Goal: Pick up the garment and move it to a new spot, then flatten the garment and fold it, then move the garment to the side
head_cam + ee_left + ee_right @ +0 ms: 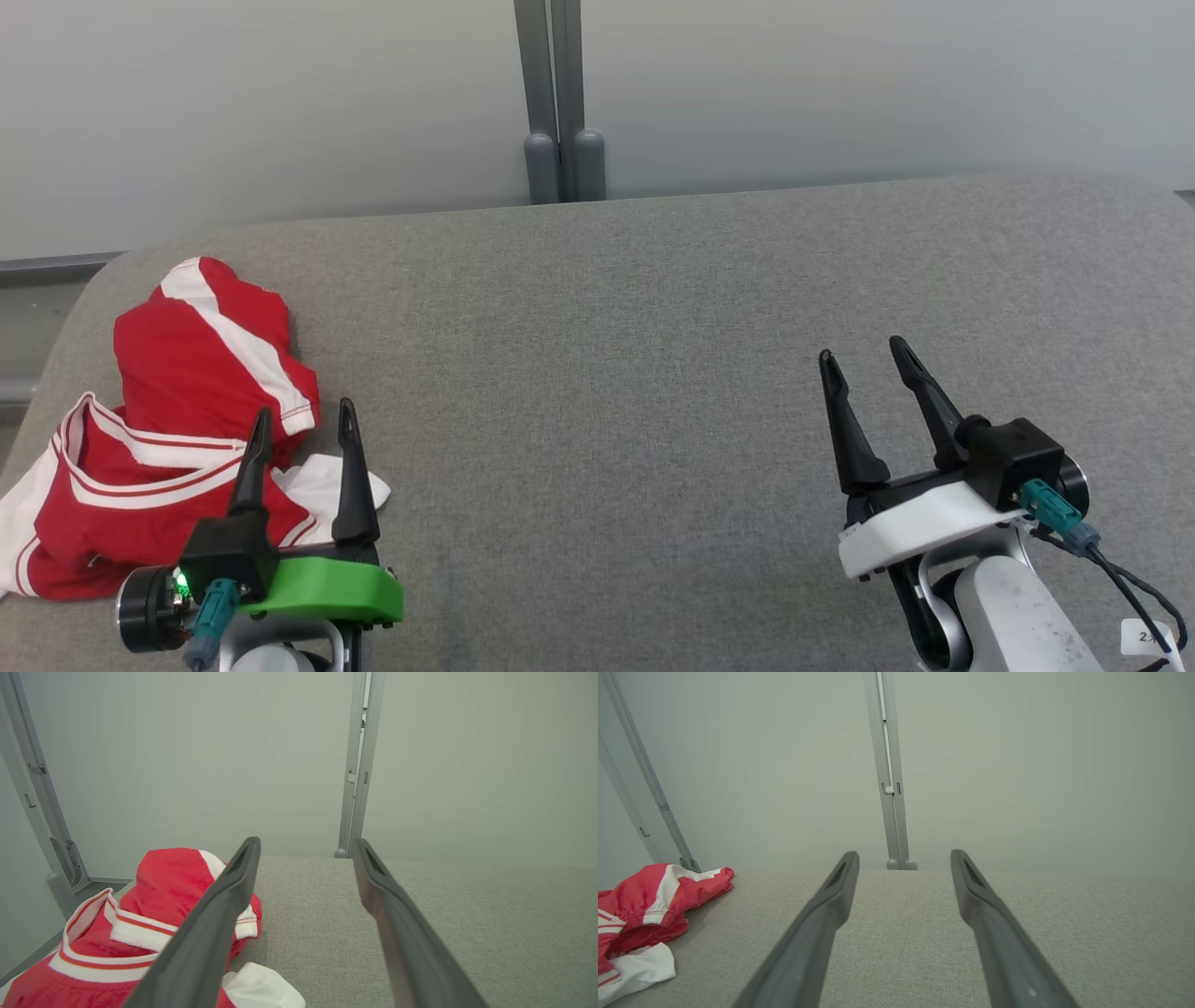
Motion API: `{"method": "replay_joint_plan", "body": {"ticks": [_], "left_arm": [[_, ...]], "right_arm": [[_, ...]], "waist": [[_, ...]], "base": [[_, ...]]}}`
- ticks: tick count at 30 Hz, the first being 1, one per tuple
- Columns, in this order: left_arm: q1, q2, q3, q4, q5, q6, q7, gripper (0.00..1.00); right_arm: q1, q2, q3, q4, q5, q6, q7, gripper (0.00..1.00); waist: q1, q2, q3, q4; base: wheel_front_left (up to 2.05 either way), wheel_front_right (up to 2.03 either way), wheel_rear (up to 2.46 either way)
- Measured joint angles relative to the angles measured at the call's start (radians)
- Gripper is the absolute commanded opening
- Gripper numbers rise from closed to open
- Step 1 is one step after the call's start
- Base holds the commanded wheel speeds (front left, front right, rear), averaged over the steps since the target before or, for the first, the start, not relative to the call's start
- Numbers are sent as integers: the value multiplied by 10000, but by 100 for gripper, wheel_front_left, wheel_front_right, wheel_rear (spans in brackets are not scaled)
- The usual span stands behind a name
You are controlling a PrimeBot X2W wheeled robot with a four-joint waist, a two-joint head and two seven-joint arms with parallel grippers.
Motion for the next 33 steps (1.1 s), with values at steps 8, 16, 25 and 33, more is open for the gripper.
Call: {"method": "replay_joint_plan", "body": {"ticks": [8, 16, 25, 33], "left_arm": [[-1, 0, -54, 81, -150, 29, 0, 100], [-1, 4, 132, 213, -395, 40, -2, 100], [12, 6, 366, 596, -715, -21, -4, 100], [67, 8, 629, 811, -686, -81, -17, 100]], "right_arm": [[0, 0, 73, 58, 69, 0, 0, 100], [65, 6, 311, 109, 686, 0, -2, 100], [196, 8, 570, 134, 901, 2, -2, 100], [262, 12, 756, 23, 1170, 0, -2, 100]], "waist": [[0, 0, -42, 82], [0, 0, -48, 529], [0, 0, -56, 1552], [0, 0, -84, 2622]], "base": [[0, 0, 0], [0, 0, 0], [0, 0, 0], [0, 0, 0]]}}
